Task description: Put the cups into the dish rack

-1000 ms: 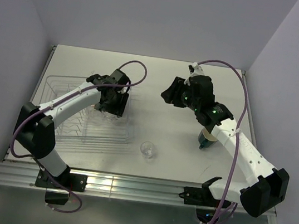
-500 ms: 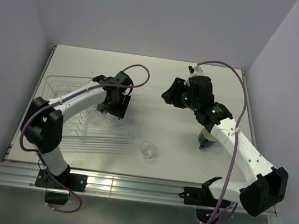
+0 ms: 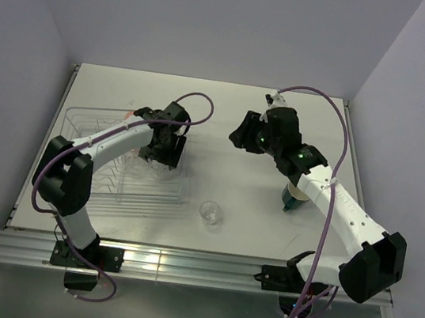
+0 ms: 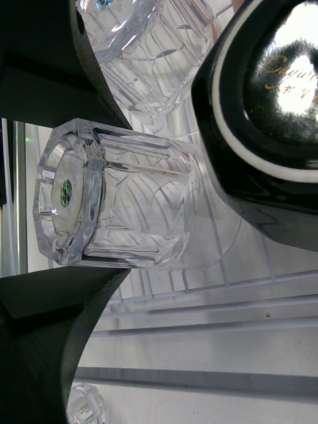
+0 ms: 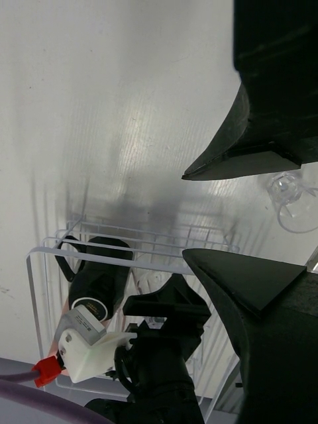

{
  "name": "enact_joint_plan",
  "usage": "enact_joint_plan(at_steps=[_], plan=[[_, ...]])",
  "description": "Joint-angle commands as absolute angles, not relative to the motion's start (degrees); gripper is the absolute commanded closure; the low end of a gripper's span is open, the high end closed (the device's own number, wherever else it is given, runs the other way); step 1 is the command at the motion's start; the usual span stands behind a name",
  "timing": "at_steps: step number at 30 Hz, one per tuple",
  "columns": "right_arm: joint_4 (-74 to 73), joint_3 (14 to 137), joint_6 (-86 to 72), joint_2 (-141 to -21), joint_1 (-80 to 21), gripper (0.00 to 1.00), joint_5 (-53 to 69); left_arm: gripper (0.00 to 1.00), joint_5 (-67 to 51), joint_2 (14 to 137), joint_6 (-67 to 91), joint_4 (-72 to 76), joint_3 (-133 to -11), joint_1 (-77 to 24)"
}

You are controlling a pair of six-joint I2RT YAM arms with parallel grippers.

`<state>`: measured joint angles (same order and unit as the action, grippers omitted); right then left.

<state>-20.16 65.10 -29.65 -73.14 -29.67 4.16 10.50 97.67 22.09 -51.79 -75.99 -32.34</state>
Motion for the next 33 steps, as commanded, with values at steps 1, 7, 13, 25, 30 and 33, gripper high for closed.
enact_joint_plan(at_steps=[1, 7, 13, 25, 30, 33], plan=[[-18.63, 65.30, -28.56, -73.65, -29.27, 0.47, 4.31, 0.65, 11.69, 98.35, 21.71, -49.13, -75.76, -32.17], [-18.63, 65.57, -28.48, -74.00, -29.18, 0.47, 4.83, 0.39, 12.13, 98.70, 21.62, -48.87, -75.41, -32.08], [-18.46, 65.39, -28.48, -74.35, -29.18, 0.48, 5.01, 0.27, 12.39, 98.35, 21.62, -48.78, -75.32, -32.08], [-18.37, 64.95, -28.48, -73.92, -29.18, 0.48, 5.45, 0.01, 13.18, 96.94, 21.97, -48.87, -75.50, -32.08], [-18.54, 64.86, -28.65, -73.65, -29.18, 0.48, 5.54, 0.01, 13.45, 96.07, 22.15, -48.95, -76.02, -32.08], [-18.89, 65.13, -28.48, -73.30, -29.18, 0.48, 5.45, 0.01, 12.66, 94.84, 22.06, -48.60, -76.46, -32.17]])
